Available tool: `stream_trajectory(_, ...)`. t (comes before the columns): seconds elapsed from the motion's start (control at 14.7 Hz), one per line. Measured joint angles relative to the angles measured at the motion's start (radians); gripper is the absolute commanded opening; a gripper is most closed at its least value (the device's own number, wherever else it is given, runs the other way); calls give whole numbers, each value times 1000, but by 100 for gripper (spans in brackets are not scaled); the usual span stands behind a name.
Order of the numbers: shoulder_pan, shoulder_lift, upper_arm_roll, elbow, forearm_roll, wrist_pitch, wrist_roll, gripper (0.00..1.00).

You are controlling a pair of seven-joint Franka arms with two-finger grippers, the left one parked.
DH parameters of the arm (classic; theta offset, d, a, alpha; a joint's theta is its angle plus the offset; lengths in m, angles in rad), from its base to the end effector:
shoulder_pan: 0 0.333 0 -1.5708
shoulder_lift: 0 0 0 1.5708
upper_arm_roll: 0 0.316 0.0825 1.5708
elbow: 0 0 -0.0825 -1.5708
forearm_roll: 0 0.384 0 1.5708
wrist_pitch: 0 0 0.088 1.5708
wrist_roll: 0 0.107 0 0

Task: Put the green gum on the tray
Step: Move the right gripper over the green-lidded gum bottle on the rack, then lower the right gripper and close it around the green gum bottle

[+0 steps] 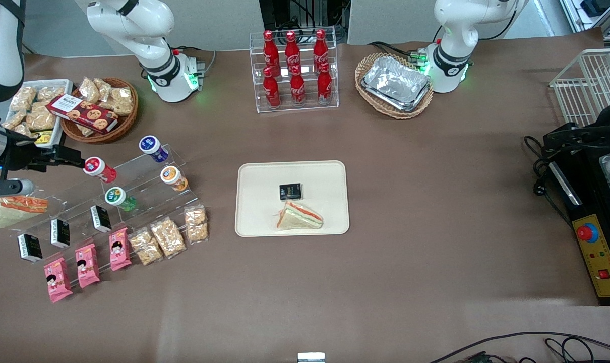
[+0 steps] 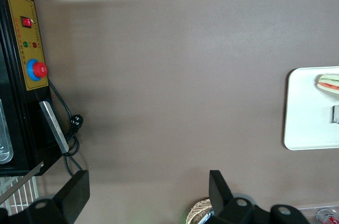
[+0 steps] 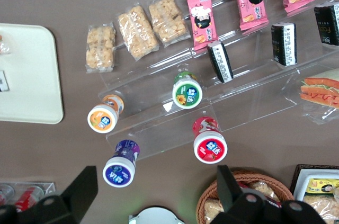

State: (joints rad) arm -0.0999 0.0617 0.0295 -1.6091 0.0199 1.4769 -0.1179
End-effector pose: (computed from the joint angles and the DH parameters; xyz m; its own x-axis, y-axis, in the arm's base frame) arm 0.5566 -0.0374 0.5652 0.9807 0.0509 -0.1888 0.0433 -0.9981 -0.0441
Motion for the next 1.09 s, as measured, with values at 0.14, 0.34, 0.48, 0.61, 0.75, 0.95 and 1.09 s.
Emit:
stream_trajectory(0.14,1,-33,0,-45,0,24,-33,100)
stream_trajectory(0.34,-2,-96,-4,-169,0,138,-107,100)
stream_trajectory(0.48,-9,-118,-9,-243,-1,206,-140,100)
stream_trajectory(0.61,-20,-122,-12,-306,-1,274,-157,100)
stream_trajectory(0.75,-22,-122,-13,-379,-1,354,-163,100)
stream_trajectory(0.95,-22,-116,-13,-466,-1,453,-191,100)
stream_trajectory(1.09,-30,-101,-14,-494,-1,496,-220,100)
